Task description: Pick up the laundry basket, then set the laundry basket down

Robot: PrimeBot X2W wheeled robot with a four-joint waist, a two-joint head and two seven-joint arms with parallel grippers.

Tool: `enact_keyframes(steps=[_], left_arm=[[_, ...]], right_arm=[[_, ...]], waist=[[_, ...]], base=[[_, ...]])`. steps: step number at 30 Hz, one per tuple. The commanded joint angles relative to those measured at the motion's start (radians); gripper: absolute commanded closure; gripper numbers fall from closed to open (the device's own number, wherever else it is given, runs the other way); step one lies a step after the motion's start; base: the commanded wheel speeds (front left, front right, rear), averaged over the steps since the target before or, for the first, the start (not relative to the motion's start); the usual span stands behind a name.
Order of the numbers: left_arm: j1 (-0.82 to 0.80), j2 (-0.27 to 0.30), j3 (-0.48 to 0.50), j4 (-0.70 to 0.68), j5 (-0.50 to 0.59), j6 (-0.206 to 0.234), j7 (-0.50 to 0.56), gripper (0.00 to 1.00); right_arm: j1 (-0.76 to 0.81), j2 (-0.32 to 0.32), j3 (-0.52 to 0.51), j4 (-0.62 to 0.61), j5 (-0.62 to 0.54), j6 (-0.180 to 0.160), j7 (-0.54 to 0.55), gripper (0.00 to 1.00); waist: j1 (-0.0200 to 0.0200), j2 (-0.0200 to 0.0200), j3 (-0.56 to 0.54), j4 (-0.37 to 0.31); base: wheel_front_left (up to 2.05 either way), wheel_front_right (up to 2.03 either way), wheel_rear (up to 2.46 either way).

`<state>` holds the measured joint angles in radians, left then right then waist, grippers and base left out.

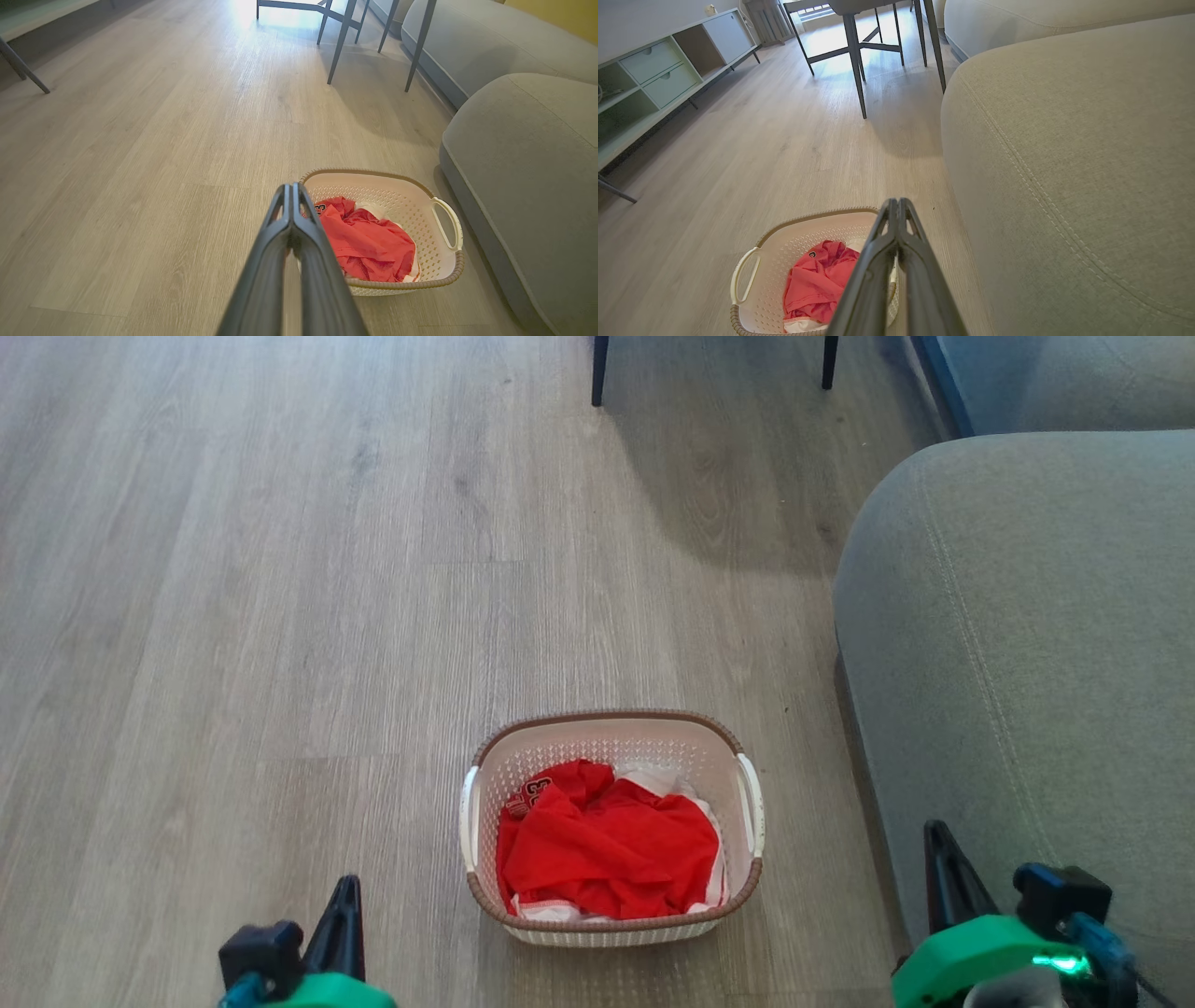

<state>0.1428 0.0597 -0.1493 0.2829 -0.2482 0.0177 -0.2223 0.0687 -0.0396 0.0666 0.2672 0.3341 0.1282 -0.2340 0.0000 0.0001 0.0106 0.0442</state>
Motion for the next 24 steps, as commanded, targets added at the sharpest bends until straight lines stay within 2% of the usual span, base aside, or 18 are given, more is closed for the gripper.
enact_keyframes(steps=[1, 24], left_arm=[[-0.039, 0.002, 0.017, -0.029, -0.028, -0.006, 0.005, 1.0], [-0.08, 0.003, 0.06, -0.031, -0.289, -0.033, 0.065, 1.0]], right_arm=[[-0.037, -0.008, -0.006, -0.031, 0.028, 0.0, 0.004, 1.0], [-0.063, -0.02, -0.025, -0.03, 0.281, 0.001, 0.058, 1.0]], waist=[[0.0, -0.0001, 0.0, 0.0], [0.0, -0.0001, -0.002, -0.009]], base=[[0.0, 0.0, 0.0], [0.0, 0.0, 0.0]])
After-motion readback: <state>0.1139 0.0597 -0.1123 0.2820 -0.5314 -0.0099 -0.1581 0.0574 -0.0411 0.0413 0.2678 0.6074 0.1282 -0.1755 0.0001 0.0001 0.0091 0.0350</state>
